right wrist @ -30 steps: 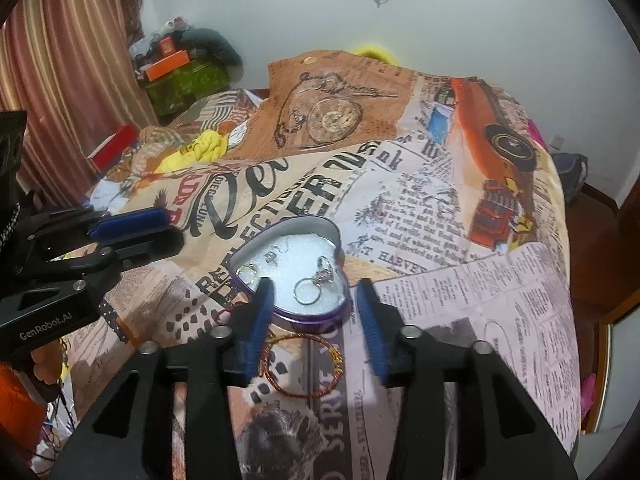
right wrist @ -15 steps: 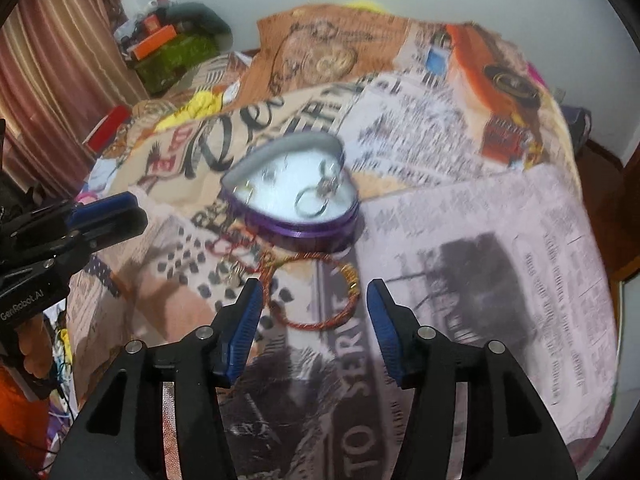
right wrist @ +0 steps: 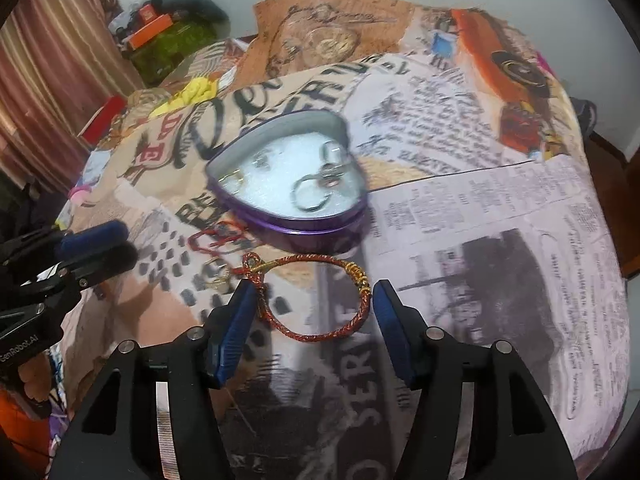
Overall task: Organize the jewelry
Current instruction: 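Move the right tool to the red-and-gold braided bracelet, then grasp the braided bracelet with the right tool and lift it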
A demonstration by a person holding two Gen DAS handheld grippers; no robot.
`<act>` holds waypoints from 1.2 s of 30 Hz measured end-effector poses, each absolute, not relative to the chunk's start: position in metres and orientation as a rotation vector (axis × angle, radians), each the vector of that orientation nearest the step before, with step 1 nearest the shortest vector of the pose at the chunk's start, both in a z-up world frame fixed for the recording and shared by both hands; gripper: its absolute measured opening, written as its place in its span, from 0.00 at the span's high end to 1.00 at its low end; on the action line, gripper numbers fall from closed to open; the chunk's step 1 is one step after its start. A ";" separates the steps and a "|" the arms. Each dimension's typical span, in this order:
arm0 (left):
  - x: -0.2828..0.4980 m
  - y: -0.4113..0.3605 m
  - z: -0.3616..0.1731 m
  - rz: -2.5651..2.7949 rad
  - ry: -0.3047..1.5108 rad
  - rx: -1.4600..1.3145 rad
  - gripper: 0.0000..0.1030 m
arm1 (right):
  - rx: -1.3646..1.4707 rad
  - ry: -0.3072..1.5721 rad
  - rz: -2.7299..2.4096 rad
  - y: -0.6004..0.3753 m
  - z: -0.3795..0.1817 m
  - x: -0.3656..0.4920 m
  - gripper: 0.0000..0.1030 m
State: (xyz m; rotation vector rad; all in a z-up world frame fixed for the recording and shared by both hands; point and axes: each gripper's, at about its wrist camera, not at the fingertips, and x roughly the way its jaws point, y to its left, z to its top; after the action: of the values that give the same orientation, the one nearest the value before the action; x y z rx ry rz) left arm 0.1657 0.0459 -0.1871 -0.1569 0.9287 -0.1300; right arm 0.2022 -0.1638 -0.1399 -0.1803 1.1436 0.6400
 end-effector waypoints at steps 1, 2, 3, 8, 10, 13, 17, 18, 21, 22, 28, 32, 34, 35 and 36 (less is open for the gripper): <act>0.166 0.045 -0.188 -0.132 0.930 -0.157 0.75 | -0.176 1.142 0.633 -0.167 -0.140 0.203 0.46; 0.167 0.044 -0.189 -0.137 0.933 -0.156 0.75 | -0.171 1.146 0.632 -0.171 -0.141 0.204 0.46; 0.167 0.043 -0.189 -0.139 0.935 -0.154 0.75 | -0.170 1.143 0.632 -0.172 -0.141 0.205 0.46; 0.170 0.035 -0.191 -0.157 0.942 -0.147 0.75 | -0.196 1.120 0.618 -0.177 -0.143 0.205 0.53; 0.171 0.033 -0.191 -0.164 0.943 -0.142 0.75 | -0.213 1.102 0.619 -0.178 -0.143 0.204 0.58; 0.172 0.028 -0.191 -0.172 0.945 -0.132 0.75 | -0.213 1.088 0.621 -0.181 -0.146 0.206 0.66; 0.173 0.023 -0.190 -0.181 0.947 -0.124 0.75 | -0.194 1.075 0.617 -0.186 -0.147 0.209 0.82; 0.173 0.022 -0.190 -0.183 0.948 -0.122 0.75 | -0.189 1.074 0.622 -0.187 -0.147 0.209 0.87; 0.174 0.018 -0.190 -0.189 0.952 -0.115 0.75 | -0.202 1.058 0.629 -0.185 -0.146 0.205 0.92; 0.175 0.017 -0.190 -0.191 0.953 -0.114 0.75 | -0.207 1.054 0.630 -0.184 -0.145 0.204 0.94; 0.173 0.010 -0.190 -0.224 0.960 -0.114 0.75 | -0.167 1.034 0.621 -0.192 -0.136 0.202 0.97; 0.175 0.003 -0.195 -0.242 0.974 -0.103 0.75 | -0.147 1.000 0.617 -0.200 -0.122 0.199 0.97; 0.178 0.002 -0.199 -0.245 0.985 -0.112 0.75 | -0.145 0.984 0.616 -0.202 -0.117 0.197 0.97; 0.180 0.002 -0.201 -0.245 0.990 -0.115 0.75 | -0.143 0.976 0.618 -0.203 -0.114 0.196 0.97; 0.181 0.001 -0.203 -0.244 0.993 -0.117 0.75 | -0.141 0.968 0.619 -0.204 -0.111 0.195 0.97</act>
State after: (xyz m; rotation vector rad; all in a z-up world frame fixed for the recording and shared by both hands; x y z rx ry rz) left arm 0.1815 0.0014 -0.2025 -0.1172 0.9927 -0.2443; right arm 0.1946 -0.2037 -0.1111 -0.1414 0.9684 0.6186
